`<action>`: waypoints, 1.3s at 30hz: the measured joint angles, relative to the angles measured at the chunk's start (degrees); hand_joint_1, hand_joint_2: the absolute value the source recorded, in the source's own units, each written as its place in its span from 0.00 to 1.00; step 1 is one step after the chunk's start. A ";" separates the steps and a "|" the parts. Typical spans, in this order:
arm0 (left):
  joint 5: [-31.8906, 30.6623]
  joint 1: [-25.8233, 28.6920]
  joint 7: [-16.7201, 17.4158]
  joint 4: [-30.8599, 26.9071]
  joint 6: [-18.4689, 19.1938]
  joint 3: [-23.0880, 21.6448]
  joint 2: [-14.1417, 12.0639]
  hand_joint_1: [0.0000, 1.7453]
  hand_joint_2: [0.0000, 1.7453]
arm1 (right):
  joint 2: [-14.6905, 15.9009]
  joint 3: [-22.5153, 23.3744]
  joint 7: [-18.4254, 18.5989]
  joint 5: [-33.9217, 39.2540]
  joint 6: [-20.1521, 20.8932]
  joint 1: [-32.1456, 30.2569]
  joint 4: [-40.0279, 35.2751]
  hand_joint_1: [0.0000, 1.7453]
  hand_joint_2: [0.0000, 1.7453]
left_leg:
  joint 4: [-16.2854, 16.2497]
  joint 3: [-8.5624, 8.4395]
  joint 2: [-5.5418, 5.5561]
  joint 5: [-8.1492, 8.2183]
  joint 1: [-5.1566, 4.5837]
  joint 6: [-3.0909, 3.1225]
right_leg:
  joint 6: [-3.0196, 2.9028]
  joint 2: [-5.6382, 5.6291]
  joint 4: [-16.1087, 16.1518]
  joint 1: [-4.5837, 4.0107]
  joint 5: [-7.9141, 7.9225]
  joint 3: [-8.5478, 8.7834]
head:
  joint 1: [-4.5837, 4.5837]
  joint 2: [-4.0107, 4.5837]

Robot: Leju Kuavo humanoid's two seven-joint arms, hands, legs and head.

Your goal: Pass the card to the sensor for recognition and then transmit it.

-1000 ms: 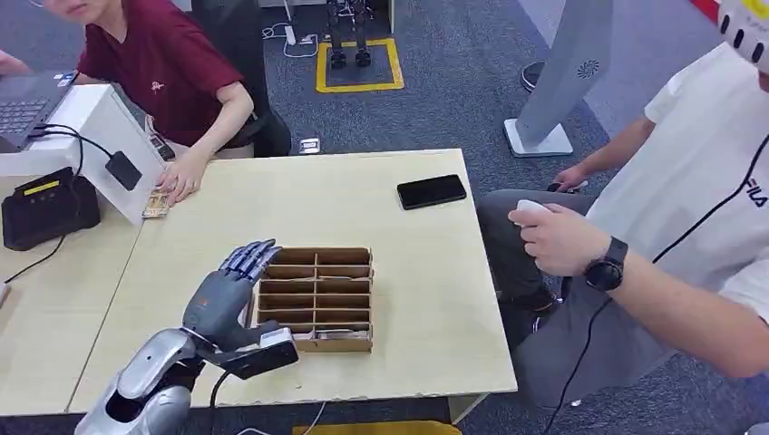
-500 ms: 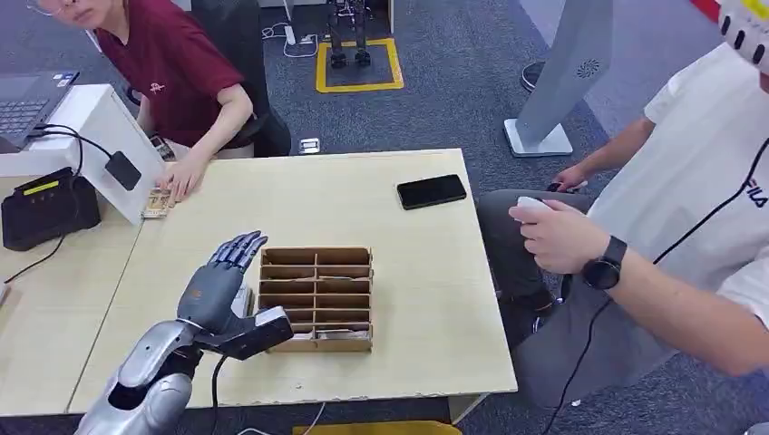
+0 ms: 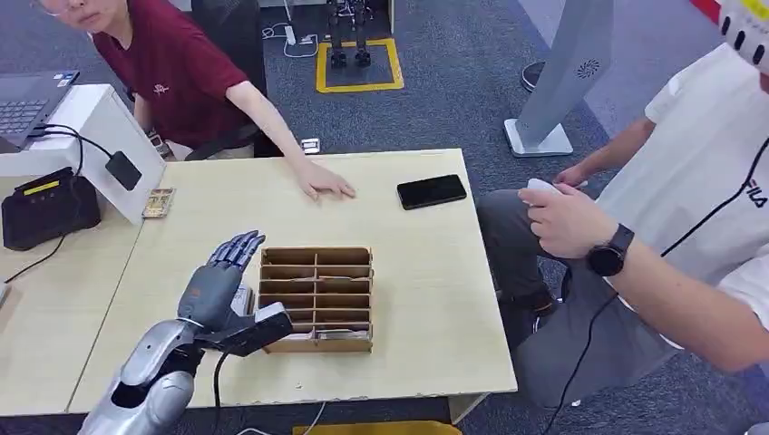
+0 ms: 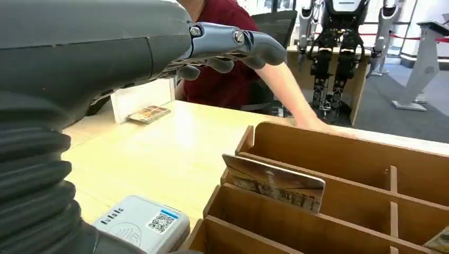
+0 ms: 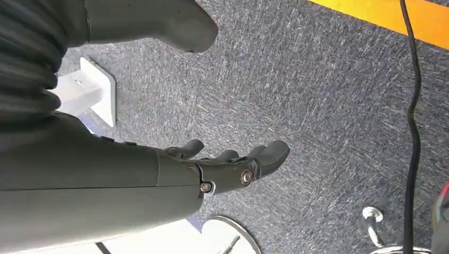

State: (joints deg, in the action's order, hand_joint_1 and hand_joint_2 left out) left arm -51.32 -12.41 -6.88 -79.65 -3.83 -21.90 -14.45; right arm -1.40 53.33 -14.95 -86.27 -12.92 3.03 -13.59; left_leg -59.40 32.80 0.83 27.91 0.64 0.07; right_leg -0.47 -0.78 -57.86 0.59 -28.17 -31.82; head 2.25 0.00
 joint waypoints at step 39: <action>0.94 -0.67 -0.15 -0.68 -0.35 0.15 3.35 0.00 1.00 | -0.02 0.00 0.02 0.00 0.00 0.22 0.02 0.00 1.00 | 0.00 0.00 0.00 0.00 0.00 0.00 | 0.00 0.00 0.00 0.00 0.00 -0.01 | 0.00 0.00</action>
State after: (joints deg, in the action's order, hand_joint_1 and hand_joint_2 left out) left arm -50.38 -13.08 -7.04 -80.32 -4.18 -21.75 -11.10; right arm -1.42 53.33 -14.93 -86.27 -12.92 3.25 -13.57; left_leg -59.41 32.79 0.83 27.91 0.64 0.07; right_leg -0.47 -0.78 -57.86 0.59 -28.17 -31.82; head 2.25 0.00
